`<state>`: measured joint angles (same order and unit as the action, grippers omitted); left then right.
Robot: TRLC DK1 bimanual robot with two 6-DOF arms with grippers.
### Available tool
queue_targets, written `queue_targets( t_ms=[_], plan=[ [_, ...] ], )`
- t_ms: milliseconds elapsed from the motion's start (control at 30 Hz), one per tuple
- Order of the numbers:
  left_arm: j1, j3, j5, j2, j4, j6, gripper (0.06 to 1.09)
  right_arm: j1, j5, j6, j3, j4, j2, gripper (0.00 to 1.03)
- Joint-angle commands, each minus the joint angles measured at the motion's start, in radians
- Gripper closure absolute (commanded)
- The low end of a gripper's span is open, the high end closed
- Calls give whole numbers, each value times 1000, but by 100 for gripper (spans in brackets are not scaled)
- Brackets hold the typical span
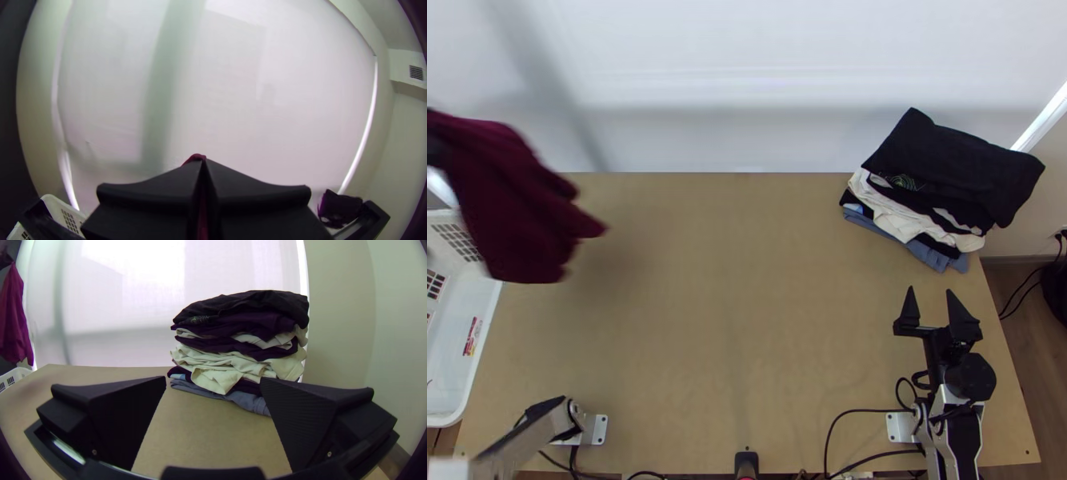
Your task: Fold the t-shirt
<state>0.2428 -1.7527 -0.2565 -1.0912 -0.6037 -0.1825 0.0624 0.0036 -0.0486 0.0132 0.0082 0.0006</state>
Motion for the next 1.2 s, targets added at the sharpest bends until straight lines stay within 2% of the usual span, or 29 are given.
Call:
queue_targets(
  t_ms=[0,167,300,467,567,833,1000,1167],
  plan=[
    [-252,182,138,100,71,75,105,5,9,-4,-4,-20,-2,4],
    [-708,432,441,171,199,152,105,5,9,-4,-4,-20,-2,4],
    [-932,552,577,155,297,178,105,5,9,-4,-4,-20,-2,4],
    [-1088,611,648,59,418,178,105,5,9,-4,-4,-20,-2,4],
    [-1140,605,655,-24,496,167,105,5,9,-4,-4,-20,-2,4],
    [-1341,421,727,-257,556,123,105,5,9,-4,-4,-20,-2,4],
    [-1379,312,731,-363,559,83,105,5,9,-4,-4,-20,-2,4],
    [-1297,337,737,-398,559,55,105,5,9,-4,-4,-20,-2,4]
  ],
)
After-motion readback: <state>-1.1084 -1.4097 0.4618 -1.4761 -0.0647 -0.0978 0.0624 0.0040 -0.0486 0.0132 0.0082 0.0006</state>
